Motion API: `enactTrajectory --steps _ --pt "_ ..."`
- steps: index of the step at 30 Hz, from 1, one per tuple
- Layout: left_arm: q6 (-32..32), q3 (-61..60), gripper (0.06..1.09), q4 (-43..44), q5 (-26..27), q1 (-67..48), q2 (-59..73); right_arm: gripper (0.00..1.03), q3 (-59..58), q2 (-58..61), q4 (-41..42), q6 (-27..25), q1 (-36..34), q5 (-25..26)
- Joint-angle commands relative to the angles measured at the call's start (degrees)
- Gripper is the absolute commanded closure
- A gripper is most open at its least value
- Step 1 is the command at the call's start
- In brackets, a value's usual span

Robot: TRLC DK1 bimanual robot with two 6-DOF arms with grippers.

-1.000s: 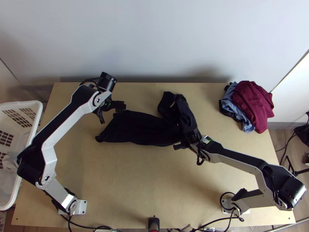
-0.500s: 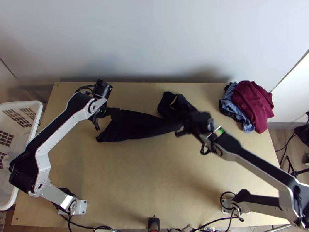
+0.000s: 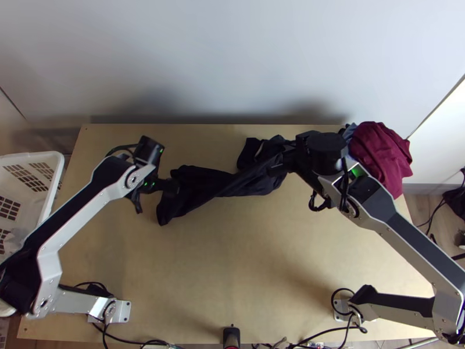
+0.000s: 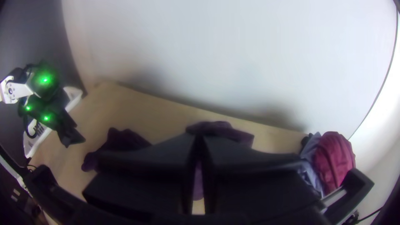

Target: Fold the t-shirt

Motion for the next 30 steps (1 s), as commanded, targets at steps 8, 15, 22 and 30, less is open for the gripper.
enactTrajectory --steps 8,15,22,30 --pt "3.23 -15.67 0.1 1.09 7.88 1.78 -13.11 1.0 2.31 1.67 -0.26 1.18 0.22 0.2" --pt "-10.22 -25.25 0.1 6.01 15.53 -1.38 -11.97 1.0 2.57 1.93 -0.34 1.18 0.22 0.29" --pt "-15.41 -24.99 0.1 13.66 17.11 -0.33 -9.5 1.0 2.31 1.23 -0.87 1.18 -0.05 0.47" --pt "-20.5 -24.9 0.11 18.49 17.2 0.99 -8.19 1.0 1.43 0.35 -1.66 0.92 -0.22 0.56"
